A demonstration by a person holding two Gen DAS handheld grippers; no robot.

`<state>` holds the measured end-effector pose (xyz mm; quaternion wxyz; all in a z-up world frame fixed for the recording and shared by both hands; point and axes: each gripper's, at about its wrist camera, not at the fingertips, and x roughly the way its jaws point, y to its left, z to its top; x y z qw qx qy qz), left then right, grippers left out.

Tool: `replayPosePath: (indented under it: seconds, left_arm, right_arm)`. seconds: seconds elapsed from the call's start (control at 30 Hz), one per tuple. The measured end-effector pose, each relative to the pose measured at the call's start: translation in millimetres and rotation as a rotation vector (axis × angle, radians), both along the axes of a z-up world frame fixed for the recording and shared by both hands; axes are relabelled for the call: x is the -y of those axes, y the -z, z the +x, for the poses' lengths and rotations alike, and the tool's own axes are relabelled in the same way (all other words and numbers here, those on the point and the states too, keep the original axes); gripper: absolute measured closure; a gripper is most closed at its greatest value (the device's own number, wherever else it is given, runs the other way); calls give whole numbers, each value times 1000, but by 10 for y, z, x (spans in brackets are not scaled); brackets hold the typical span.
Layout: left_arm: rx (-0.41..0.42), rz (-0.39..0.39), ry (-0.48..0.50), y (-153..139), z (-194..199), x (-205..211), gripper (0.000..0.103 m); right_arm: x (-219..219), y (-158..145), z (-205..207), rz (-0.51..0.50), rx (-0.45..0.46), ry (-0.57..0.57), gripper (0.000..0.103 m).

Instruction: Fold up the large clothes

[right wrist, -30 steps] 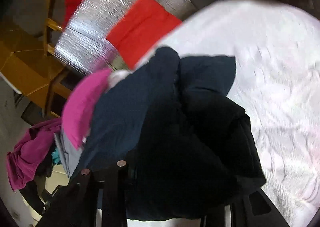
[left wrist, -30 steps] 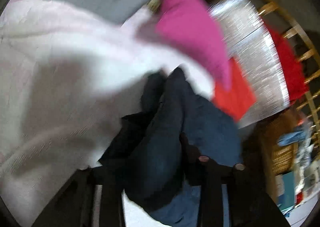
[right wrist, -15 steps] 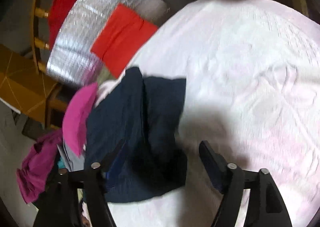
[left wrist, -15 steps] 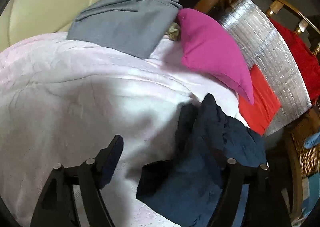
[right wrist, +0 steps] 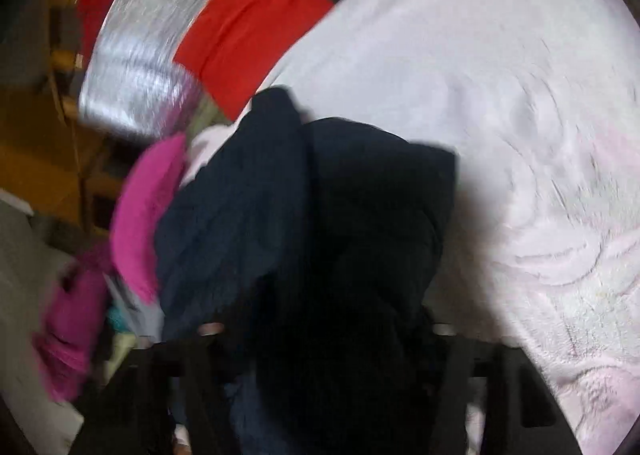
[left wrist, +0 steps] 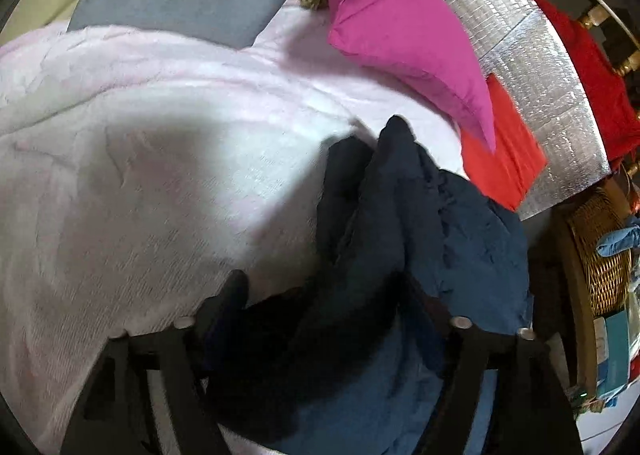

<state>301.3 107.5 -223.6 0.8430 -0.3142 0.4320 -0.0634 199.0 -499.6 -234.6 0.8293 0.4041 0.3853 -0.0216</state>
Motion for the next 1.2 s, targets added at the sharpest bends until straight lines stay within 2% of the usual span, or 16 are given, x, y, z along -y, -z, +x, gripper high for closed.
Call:
replayPosePath:
  seconds: [0.1, 0.13, 0.2, 0.23, 0.27, 0.4, 0.5, 0.53, 0.6, 0.77, 0.97, 1.03, 1.07, 1.1, 1.13, 1.2]
  left_arm:
    - [12, 54, -6, -35, 47, 89, 38]
    - [7, 69, -6, -33, 58, 107, 38]
    - [0, 75, -4, -16, 64, 127, 38]
    - [1, 72, -1, -22, 59, 131, 37]
    - [1, 75, -2, -29, 56, 129, 36]
    - [14, 130, -28, -134, 17, 121, 35]
    - [57, 188, -66, -267, -56, 110, 33]
    - [73, 204, -76, -302, -76, 112, 30]
    - [94, 230, -88, -339, -91, 120, 29]
    - [60, 290, -72, -295, -41, 157, 28]
    - [56, 340, -56, -250, 20, 218, 28]
    - [65, 387, -52, -254, 50, 258, 28]
    - [68, 413, -50, -262, 59, 279, 28]
    - [73, 440, -50, -269, 71, 300, 28]
    - [76, 467, -51, -275, 83, 321, 28]
    - [78, 501, -54, -280, 103, 354, 28]
  right_arm:
    - [-181, -249, -80, -117, 93, 9, 59]
    - [-195, -225, -82, -132, 86, 19, 60]
    - [-195, -36, -10, -180, -11, 24, 59]
    - [-177, 94, 0, -177, -55, 25, 58]
    - [-157, 112, -29, -154, -51, 34, 56]
    - [-83, -38, -149, -105, -54, 64, 46]
    - [-45, -261, -197, -205, -65, 95, 44]
    - [5, -348, -201, -246, -51, 117, 41]
    - [69, -478, -216, -311, -9, 154, 23]
    - [24, -562, 422, -284, -7, 40, 21]
    - [31, -181, 1315, -315, -172, -24, 21]
    - [70, -89, 1446, -261, -190, -20, 28]
    - [66, -99, 1459, -256, -184, -24, 43]
    - [15, -163, 1489, -303, -164, -28, 62]
    - [-32, -213, 1481, -343, -148, -37, 70]
    - [-103, -279, 1475, -423, -120, -10, 76]
